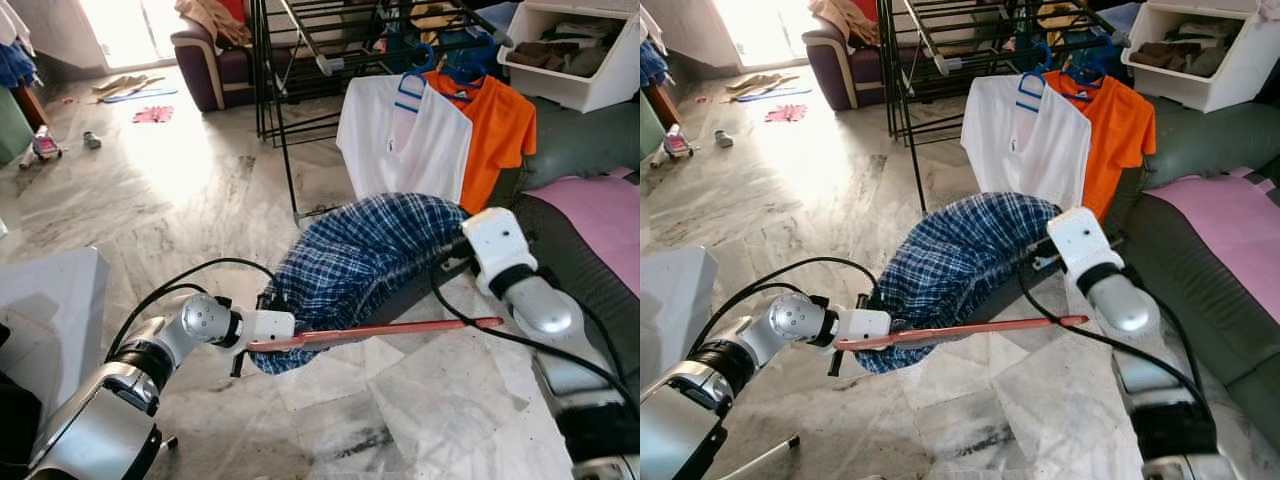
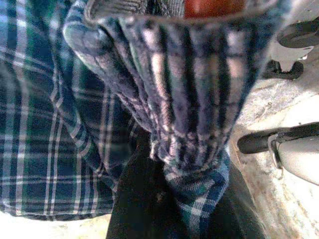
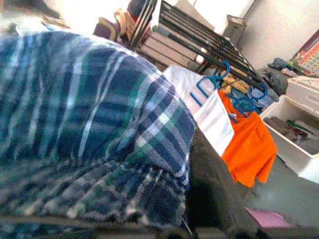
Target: Hang hanger
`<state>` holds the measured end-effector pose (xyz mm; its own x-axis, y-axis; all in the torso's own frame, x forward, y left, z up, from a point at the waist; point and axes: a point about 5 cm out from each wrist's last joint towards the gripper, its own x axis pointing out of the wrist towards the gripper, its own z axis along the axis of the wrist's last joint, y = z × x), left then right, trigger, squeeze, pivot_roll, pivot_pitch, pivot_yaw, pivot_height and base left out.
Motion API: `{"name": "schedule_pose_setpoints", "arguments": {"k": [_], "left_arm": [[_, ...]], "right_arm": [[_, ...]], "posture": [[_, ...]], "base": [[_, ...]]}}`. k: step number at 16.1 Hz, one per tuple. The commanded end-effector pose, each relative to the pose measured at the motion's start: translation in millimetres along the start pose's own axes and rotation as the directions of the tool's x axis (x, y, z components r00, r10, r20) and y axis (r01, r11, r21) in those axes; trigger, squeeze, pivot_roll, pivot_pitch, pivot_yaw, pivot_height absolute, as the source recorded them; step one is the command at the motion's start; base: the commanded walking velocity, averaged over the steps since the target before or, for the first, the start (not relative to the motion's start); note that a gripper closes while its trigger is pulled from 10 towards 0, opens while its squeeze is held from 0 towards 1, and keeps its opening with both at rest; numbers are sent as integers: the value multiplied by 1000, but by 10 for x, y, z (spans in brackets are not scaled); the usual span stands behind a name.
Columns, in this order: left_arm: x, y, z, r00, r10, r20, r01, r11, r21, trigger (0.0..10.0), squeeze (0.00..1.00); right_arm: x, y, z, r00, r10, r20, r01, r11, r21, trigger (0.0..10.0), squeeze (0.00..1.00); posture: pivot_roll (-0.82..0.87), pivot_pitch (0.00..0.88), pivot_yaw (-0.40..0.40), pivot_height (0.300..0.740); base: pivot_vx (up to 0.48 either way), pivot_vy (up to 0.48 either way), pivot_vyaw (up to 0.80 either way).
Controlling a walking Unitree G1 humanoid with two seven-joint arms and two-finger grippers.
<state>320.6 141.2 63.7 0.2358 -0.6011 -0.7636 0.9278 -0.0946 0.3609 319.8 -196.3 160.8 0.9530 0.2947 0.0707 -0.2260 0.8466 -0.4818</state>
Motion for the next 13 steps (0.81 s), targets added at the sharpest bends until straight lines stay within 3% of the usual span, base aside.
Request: {"name": "schedule_pose_setpoints", "arguments": {"k": [1, 3, 6, 8, 11, 13], "left_arm": [[-32, 9, -70, 999, 11, -36, -12, 999, -39, 0, 0], [-15, 29, -47, 999, 35, -20, -37, 997, -71, 0, 0], [-30, 60, -32, 999, 47, -5, -48, 995, -91, 0, 0], [-51, 47, -74, 999, 49, -22, -51, 994, -93, 0, 0], [-80, 49, -149, 994, 90, -58, -97, 987, -132, 0, 0], [-110, 67, -202, 988, 130, -83, -143, 974, -174, 0, 0]], "right_arm": [[-9, -22, 135, 997, 6, 74, -7, 1000, 7, 10000, 0], [-63, 144, 100, 989, 136, 57, -134, 990, -50, 10000, 0], [-124, 155, -19, 991, 136, 1, -135, 985, -108, 10000, 0], [-138, 113, -23, 995, 100, 3, -99, 993, -63, 10000, 0], [-147, -121, 82, 993, -99, 58, 96, 994, 56, 10000, 0], [-226, -316, 32, 964, -266, 27, 261, 957, 124, 10000, 0]], "posture": [[-71, 2, 33, 740], [-71, 2, 33, 740], [-67, 3, 31, 740], [-66, 4, 33, 740], [-67, 4, 34, 740], [-73, 4, 33, 740]], "base": [[0, 0, 0], [0, 0, 0], [0, 0, 0], [0, 0, 0], [0, 0, 0], [0, 0, 0]]}}
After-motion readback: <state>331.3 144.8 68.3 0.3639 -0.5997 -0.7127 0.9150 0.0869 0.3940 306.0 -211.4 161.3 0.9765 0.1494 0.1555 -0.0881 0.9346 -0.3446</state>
